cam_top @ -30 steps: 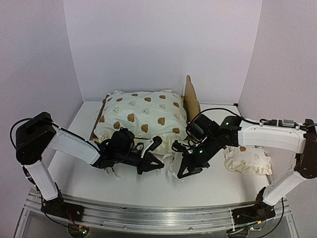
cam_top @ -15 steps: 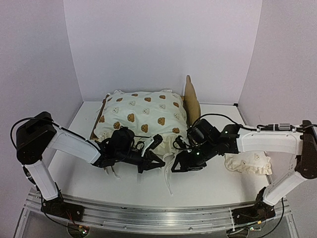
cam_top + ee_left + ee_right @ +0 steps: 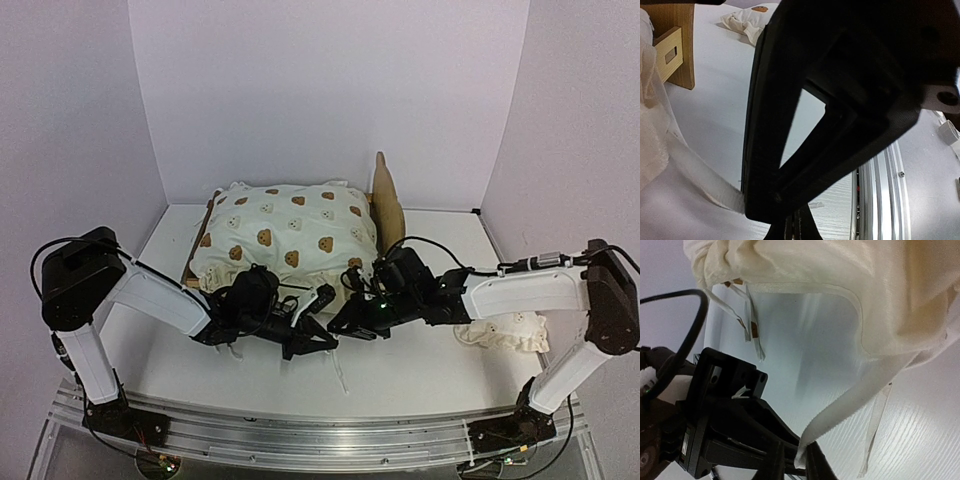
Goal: Set up the pet bed
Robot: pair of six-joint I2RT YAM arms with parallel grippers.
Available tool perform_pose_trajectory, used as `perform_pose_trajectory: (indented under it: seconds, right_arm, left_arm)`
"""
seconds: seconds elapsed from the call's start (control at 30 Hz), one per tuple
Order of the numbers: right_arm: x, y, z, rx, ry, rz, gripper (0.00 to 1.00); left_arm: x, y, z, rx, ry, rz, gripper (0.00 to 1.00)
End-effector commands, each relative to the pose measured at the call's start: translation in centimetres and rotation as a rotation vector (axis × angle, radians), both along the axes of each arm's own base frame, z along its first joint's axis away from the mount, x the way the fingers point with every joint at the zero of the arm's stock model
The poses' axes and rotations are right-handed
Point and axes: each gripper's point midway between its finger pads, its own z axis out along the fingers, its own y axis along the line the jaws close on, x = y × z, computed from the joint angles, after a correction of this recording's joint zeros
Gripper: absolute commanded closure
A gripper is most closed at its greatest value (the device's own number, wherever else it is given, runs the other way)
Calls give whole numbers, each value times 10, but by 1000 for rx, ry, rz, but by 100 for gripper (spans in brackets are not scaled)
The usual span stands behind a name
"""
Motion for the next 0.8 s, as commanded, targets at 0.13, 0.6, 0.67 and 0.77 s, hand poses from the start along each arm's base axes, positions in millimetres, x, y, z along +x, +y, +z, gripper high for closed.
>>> perform_pose_trajectory:
  seconds: [0.13,0.6,0.67,0.77]
  right_arm:
    - [-12,-38,-28,-148,61,-70,100]
    - [-29,-117,-51,-632,28,-33,52]
    - [-28,-101,-35,-615,-107,16,52]
    - [-39,-67,-24,-540,-255,112,53]
  left_arm:
    - [-14,-4,14,-34,-215,-168,47]
    - [0,7,-11,116,-361,-167,37]
    - [10,10,-11,144,-324,-86,38]
    - [25,19,-11,172,-285,18,39]
